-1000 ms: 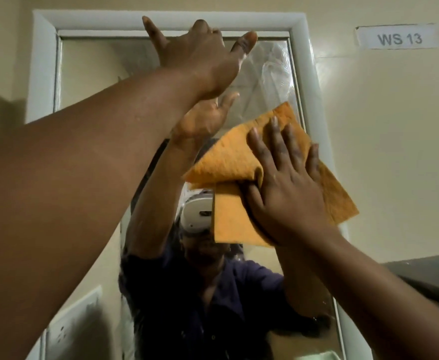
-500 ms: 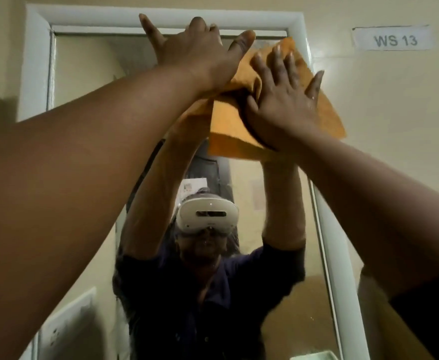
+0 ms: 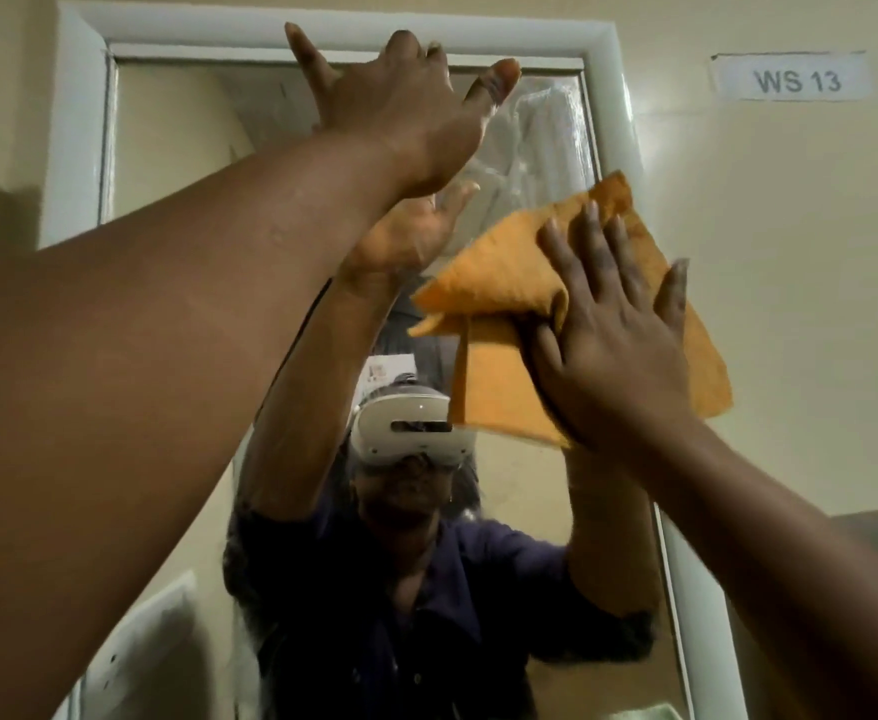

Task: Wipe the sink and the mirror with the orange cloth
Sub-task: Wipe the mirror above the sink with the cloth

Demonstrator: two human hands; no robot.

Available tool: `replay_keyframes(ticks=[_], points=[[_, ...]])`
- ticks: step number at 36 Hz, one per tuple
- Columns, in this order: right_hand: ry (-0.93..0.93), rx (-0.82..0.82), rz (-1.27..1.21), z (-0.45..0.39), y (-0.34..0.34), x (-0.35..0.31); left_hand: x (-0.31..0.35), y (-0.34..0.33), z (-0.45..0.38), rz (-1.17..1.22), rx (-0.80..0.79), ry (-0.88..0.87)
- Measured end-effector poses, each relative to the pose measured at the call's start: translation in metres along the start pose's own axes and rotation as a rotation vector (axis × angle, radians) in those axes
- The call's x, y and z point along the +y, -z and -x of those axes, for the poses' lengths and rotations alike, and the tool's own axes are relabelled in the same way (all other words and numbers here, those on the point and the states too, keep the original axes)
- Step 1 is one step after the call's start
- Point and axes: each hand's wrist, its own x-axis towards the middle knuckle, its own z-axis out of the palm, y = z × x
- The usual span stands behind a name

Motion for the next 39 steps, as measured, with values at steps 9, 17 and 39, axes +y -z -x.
replay_keyframes(ticks=[9,17,39], points=[[-0.046,0.047,-0.036,0.083,-0.019,0.006,0.002,0.003,0.001,0.005,-0.003,-0.007],[-0.101,0.080,-0.092,0.078,-0.024,-0.024,0.000,0.008,-0.001,-0.009,-0.030,-0.008],[-0.118,-0.006,0.005,-0.048,0.008,0.000,-0.005,0.010,-0.003,-0.015,-0.043,-0.034]])
